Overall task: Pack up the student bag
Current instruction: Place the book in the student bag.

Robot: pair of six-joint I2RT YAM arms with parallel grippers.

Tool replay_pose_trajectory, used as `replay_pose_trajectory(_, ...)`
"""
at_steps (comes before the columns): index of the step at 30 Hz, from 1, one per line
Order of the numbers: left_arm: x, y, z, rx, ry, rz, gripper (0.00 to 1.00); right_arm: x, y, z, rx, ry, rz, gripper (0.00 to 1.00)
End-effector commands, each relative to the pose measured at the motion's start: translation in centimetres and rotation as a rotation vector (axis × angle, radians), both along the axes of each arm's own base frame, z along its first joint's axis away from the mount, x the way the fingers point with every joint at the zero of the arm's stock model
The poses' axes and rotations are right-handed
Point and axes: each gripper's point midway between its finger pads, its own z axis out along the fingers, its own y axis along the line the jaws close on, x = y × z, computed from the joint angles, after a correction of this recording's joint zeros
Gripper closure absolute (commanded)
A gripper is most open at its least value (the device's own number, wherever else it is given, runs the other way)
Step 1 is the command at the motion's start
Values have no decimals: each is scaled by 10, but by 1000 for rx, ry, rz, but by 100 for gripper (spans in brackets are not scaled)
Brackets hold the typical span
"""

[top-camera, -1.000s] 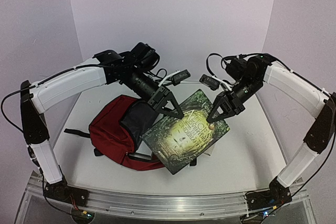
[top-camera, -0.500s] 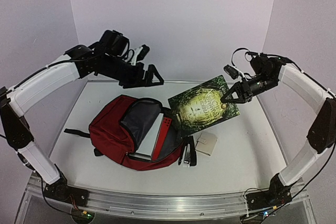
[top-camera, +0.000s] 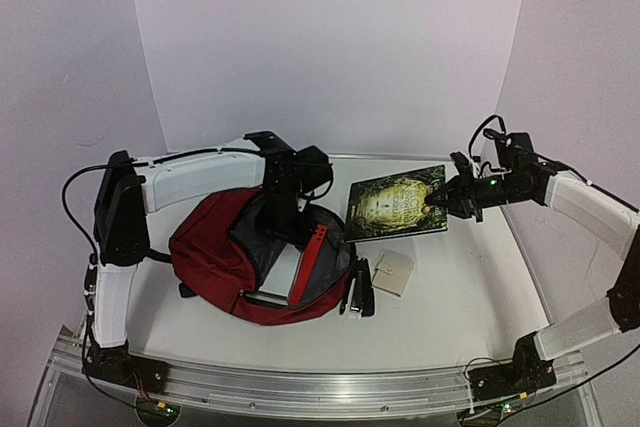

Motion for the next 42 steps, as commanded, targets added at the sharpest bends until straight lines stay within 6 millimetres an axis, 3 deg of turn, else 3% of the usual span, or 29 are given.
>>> replay_pose_trajectory(1,11,29,9,125,-36,40,33,7,7,43,98,-142,-15,100)
replay_pose_trajectory(7,11,35,-21,225,3,29,39,4,7,37,106,-122,-14,100)
replay_pose_trajectory(10,11,38,-26,256,13,40,51,4,8,36,115,-119,-10,100)
replay_pose_trajectory(13,14,33,-18,230,2,51,67,4,10,36,131,-114,-3,100)
replay_pose_trajectory(18,31,8,28,62,-64,97,99,6,22,33,156,-107,6,100)
replay_pose_trajectory(23,49,1,73,-109,-101,190,100,3,62,35,218,-122,31,100)
replay_pose_trajectory(26,52,1,88,-189,-116,226,100,-3,90,27,244,-116,53,100)
replay_pose_trajectory(32,52,1,121,-348,-160,260,100,9,117,10,302,-68,10,100)
replay_pose_trajectory(35,51,-2,127,-391,-167,241,100,17,141,-2,325,-36,21,100)
replay_pose_trajectory(42,50,-12,136,-474,-142,167,100,40,206,-9,411,-5,72,100)
